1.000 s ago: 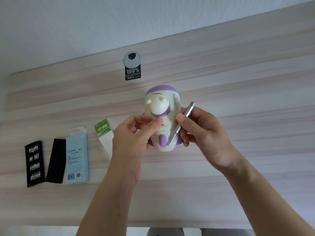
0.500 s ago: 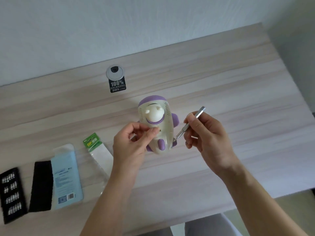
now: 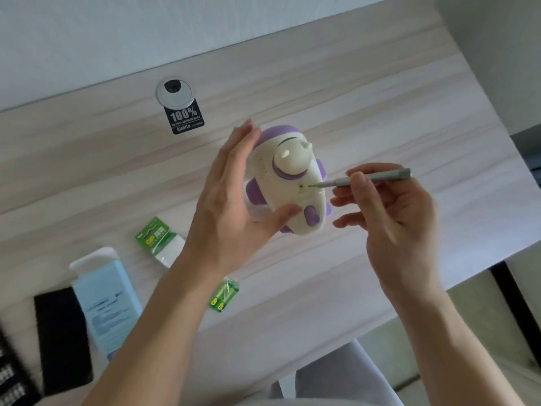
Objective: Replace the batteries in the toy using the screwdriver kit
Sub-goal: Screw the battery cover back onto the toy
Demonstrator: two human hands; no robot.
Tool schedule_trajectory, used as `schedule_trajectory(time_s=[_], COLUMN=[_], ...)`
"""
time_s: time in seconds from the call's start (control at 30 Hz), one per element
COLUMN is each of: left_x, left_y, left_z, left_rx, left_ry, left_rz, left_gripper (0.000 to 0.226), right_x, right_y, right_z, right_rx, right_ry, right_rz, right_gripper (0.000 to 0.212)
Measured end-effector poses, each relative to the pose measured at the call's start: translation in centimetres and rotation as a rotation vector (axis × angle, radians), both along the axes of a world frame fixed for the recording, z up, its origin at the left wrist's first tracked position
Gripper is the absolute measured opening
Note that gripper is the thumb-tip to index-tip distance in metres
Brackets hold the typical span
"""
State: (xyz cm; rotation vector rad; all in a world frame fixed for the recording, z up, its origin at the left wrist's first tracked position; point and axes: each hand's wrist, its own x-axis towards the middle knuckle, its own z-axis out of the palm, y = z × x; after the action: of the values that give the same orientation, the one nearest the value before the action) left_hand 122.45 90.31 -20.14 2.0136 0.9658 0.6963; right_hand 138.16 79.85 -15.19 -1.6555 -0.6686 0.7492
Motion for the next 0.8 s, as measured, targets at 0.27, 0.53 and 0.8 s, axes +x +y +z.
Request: schedule_trajectory(time_s=[0.27,0.53,0.8], left_x=[0.6,1.3,1.5], left_y=[1.3,1.5,1.5], left_z=[0.1,-1.2,-1.5], left_rx=[-0.013,-0.001,-0.033], left_ry=[0.022,-0.044,-0.066], left_rz=[-0.12,-0.157,-0.151], left_gripper=[0.105,0.087,0.08], right_x=[-1.0,-1.8,-2.9], right_y=[0.4,0.7,1.1], right_z=[0.9,-0.2,-1.3], right_rx=[-0.003,0.029,0.036], right_ry=[-0.204,-0.175,-0.231], right_rz=[0.036,-0.004,-0.1], right_gripper=[0.017,0.01,0.01])
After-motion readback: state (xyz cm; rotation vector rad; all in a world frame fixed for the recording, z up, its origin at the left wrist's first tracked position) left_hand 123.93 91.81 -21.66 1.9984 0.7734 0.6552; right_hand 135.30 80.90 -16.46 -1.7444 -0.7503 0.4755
